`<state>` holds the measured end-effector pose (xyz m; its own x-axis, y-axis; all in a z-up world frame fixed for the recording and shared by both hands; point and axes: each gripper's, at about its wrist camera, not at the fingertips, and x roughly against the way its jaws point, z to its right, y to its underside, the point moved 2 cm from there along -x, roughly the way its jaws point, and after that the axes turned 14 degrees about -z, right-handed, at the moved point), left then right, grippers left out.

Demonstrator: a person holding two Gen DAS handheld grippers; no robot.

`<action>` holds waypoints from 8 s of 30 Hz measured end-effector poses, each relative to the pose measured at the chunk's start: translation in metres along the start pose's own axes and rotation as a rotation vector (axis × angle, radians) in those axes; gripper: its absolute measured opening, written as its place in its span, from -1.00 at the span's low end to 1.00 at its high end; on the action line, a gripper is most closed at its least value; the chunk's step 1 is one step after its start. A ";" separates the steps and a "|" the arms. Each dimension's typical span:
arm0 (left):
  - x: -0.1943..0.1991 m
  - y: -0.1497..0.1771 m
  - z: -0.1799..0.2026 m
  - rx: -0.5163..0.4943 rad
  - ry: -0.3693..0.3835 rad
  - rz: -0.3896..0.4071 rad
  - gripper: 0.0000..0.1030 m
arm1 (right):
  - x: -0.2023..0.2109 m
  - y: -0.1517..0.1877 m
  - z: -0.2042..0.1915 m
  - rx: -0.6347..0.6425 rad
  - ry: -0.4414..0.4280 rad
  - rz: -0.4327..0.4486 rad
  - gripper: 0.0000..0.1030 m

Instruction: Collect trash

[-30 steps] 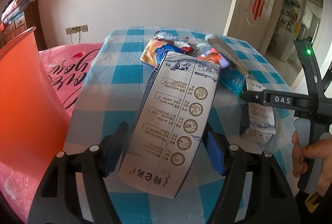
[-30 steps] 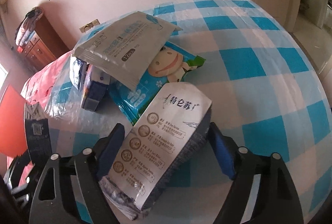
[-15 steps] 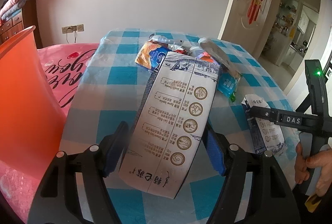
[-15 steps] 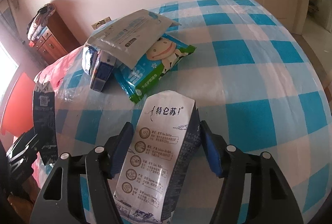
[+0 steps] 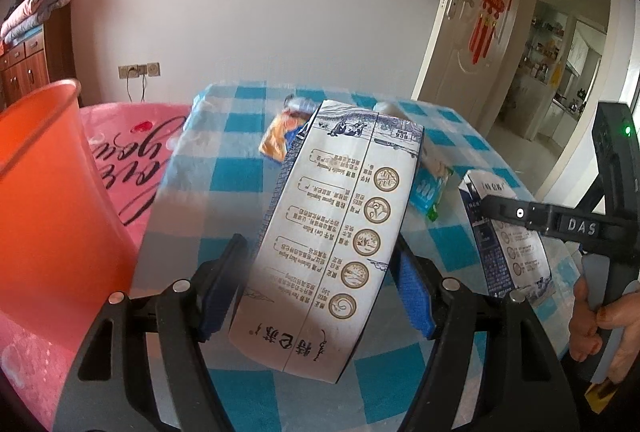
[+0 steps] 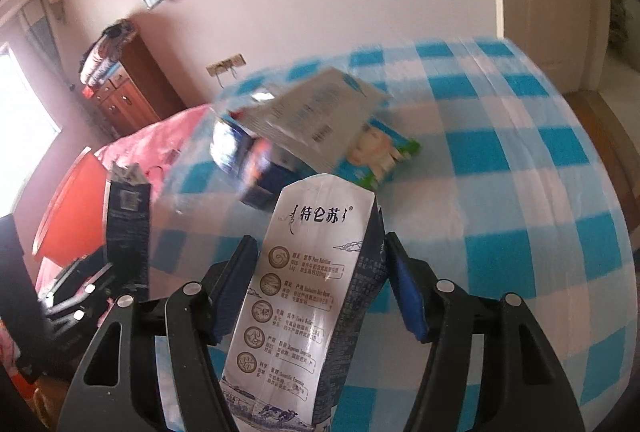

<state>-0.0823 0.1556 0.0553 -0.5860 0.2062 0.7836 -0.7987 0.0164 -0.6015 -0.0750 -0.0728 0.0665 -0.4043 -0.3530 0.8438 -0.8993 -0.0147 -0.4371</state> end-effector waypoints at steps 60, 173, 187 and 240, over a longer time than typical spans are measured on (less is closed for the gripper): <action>0.124 0.000 -0.154 0.340 -0.422 0.301 0.77 | -0.019 -0.061 -0.178 0.259 -0.243 0.247 0.90; -0.159 -0.108 0.095 0.147 0.045 -0.446 -0.02 | -0.023 -0.044 0.128 -0.103 -0.243 0.143 0.90; -0.045 -0.071 0.090 -0.036 0.054 -0.223 0.40 | -0.036 -0.044 0.123 -0.078 -0.226 0.087 0.90; -0.074 0.026 0.109 -0.443 0.046 -0.176 0.35 | -0.025 -0.034 0.110 -0.030 -0.163 0.195 0.50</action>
<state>-0.0743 0.0346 -0.0016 -0.4324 0.2061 0.8778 -0.7441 0.4682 -0.4765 -0.0159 -0.1663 0.0256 -0.5405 -0.4924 0.6822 -0.8126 0.0954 -0.5750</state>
